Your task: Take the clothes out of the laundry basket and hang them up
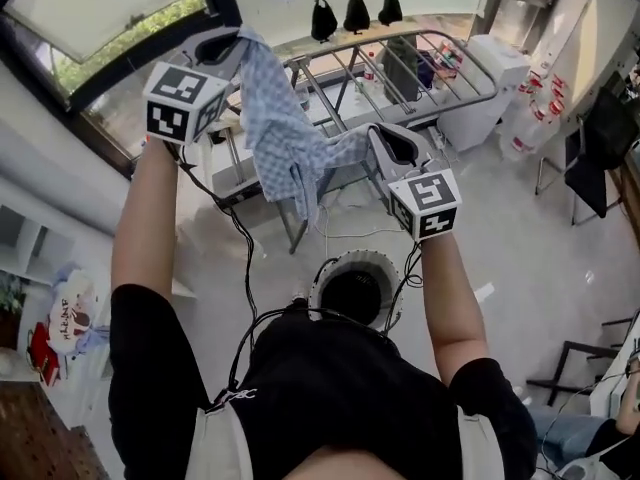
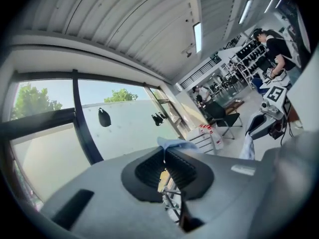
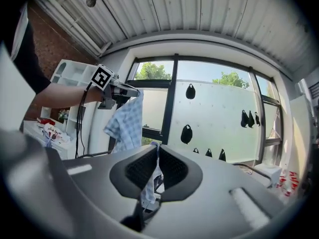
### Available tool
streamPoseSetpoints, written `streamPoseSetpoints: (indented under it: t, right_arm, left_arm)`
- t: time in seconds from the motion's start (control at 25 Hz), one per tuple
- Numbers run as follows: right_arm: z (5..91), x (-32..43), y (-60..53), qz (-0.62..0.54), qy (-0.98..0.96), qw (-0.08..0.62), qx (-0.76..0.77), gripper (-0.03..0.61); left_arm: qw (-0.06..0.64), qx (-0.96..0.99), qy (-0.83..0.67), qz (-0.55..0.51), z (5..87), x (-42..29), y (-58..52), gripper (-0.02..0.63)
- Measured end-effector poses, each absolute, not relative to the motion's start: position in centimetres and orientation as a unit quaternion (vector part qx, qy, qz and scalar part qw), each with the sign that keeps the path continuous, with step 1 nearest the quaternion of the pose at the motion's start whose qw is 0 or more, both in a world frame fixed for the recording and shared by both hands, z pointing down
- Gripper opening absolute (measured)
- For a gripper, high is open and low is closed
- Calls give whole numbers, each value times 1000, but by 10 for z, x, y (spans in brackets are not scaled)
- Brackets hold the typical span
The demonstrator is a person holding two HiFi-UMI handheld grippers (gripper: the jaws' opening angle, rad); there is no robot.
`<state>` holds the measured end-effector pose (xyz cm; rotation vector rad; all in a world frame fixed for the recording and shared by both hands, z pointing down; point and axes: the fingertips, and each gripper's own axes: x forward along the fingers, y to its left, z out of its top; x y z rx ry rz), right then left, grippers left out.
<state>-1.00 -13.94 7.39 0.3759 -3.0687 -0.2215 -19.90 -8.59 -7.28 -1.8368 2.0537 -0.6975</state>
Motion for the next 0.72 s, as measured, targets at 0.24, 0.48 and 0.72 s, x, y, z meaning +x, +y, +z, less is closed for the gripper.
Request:
streamPoseSetpoints:
  t: [0.24,0.48,0.72]
  right_arm:
    - [89,-116,-147,-72,-991,41,104,28]
    - [112,-202,-173,-88,-985,85,121,28]
    - [167,-246,-233,-70,-956,177,223,29]
  left_arm:
    - [147,-585,749,-273,-65,-305,-86,12]
    - [126,-588,754,-264,-54,-411,-121,12]
    - [84,-606,742,-274,-3,-493,-179,14]
